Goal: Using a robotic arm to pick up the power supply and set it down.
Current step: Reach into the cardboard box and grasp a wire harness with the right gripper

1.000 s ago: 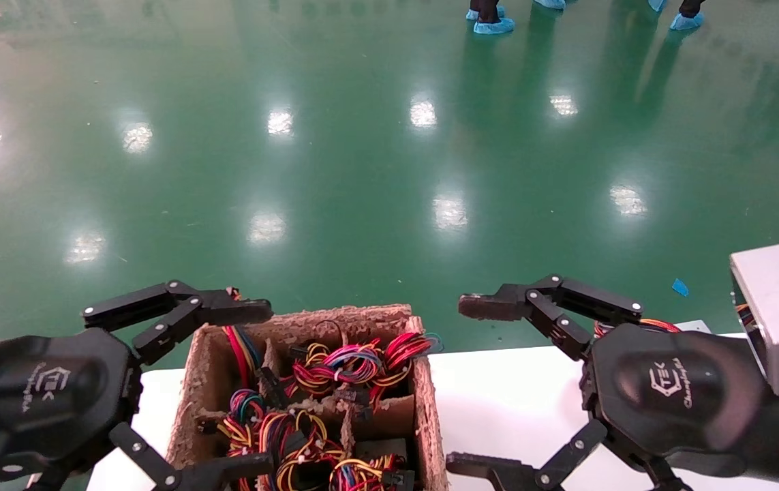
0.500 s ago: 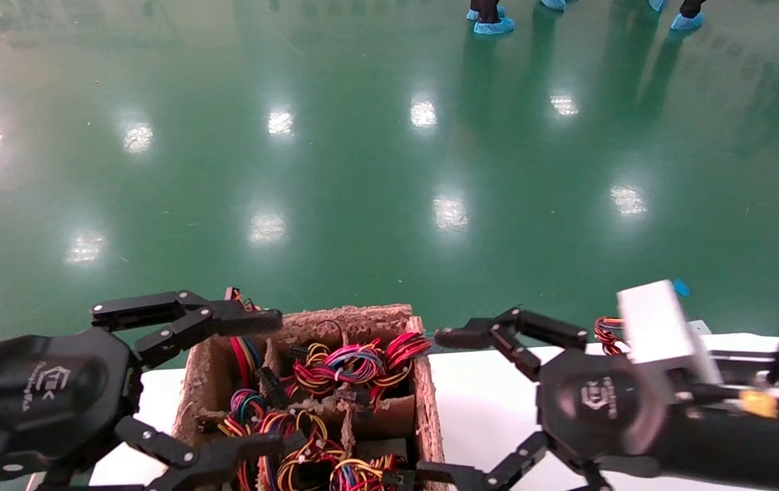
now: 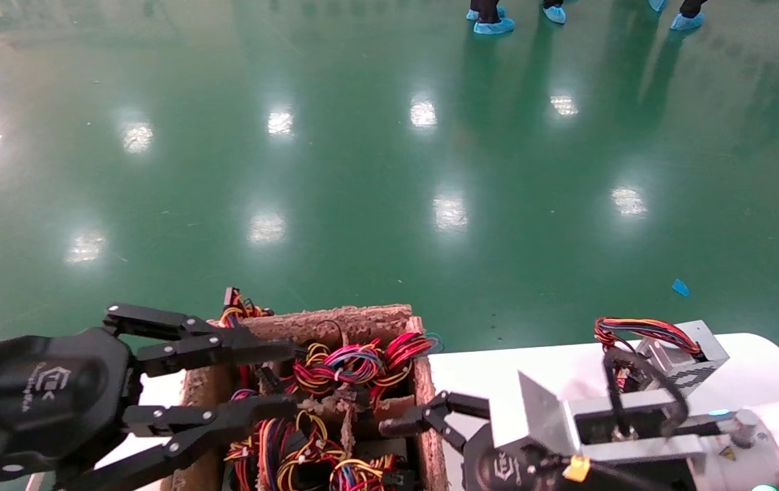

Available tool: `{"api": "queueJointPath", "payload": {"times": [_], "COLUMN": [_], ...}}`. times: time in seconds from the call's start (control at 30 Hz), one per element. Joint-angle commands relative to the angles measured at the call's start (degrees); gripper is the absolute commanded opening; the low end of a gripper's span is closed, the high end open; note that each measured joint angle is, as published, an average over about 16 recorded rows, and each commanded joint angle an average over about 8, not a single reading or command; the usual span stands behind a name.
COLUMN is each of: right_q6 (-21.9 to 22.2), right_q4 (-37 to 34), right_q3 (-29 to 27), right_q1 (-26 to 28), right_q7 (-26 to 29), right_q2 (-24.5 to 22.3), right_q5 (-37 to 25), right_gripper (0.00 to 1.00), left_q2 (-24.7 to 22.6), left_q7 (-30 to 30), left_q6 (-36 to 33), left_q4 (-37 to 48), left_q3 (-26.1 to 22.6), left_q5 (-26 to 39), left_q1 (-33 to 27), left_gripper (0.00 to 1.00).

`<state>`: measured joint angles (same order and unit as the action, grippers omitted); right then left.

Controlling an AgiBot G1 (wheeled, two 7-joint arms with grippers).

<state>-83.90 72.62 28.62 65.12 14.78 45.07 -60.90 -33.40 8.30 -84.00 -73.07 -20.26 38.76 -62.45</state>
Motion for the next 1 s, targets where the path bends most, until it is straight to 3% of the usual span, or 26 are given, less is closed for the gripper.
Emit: {"api": "queueJointPath", "payload": {"times": [0.03, 0.53, 1.0], "right_q6": [0.09, 2.7, 2.27], "right_q4": [0.18, -1.36, -4.95], "right_q3": [0.82, 2.29, 2.3], "right_q1": [0.13, -0.65, -0.25], "right_q7": [0.43, 0.74, -1.23], "right_q2": [0.83, 3.23, 4.12], "right_q5": [-1.05, -3.92, -3.96], "right_gripper": [0.0, 0.0, 0.0], "left_q2": [0.0, 0.01, 0.01], "left_q7": [0.0, -0.01, -0.01], "left_q6": [0.0, 0.01, 0.01], "left_q4": [0.0, 0.0, 0.0], "left_q3": [0.0, -0.02, -0.03], "left_q5": [0.0, -0.01, -0.02], "left_q1": [0.0, 0.0, -0.01], "left_gripper": [0.0, 0.0, 0.0]}}
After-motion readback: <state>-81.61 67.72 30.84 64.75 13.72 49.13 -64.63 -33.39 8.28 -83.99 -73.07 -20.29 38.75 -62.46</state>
